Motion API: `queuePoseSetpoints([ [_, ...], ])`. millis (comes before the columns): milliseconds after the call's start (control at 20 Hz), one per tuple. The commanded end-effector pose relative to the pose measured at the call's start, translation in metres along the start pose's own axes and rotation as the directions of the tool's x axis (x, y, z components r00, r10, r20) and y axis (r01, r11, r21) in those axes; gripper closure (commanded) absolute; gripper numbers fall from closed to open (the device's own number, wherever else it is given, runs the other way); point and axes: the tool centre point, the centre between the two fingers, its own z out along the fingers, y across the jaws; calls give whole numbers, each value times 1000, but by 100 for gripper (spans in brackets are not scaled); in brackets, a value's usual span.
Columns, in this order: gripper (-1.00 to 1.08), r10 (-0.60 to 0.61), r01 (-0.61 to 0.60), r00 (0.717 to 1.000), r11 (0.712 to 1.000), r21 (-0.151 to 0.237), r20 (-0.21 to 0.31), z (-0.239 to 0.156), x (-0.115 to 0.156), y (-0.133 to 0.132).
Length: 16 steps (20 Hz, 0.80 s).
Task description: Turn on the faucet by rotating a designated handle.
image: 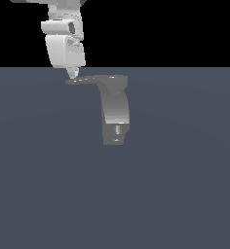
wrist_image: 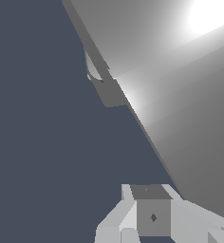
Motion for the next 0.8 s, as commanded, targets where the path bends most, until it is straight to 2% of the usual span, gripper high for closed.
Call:
queuePoseSetpoints([
  [0, 108, -3, 3, 1000, 1000, -4, -1, 0, -2, 10],
  [500, 108, -3, 3, 1000, 1000, -3, -1, 0, -3, 39],
  [600, 108, 1, -1, 1000, 1000, -1, 1, 0, -1, 35],
  [750, 108, 1, -1, 1000, 1000, -1, 1, 0, 4, 41],
])
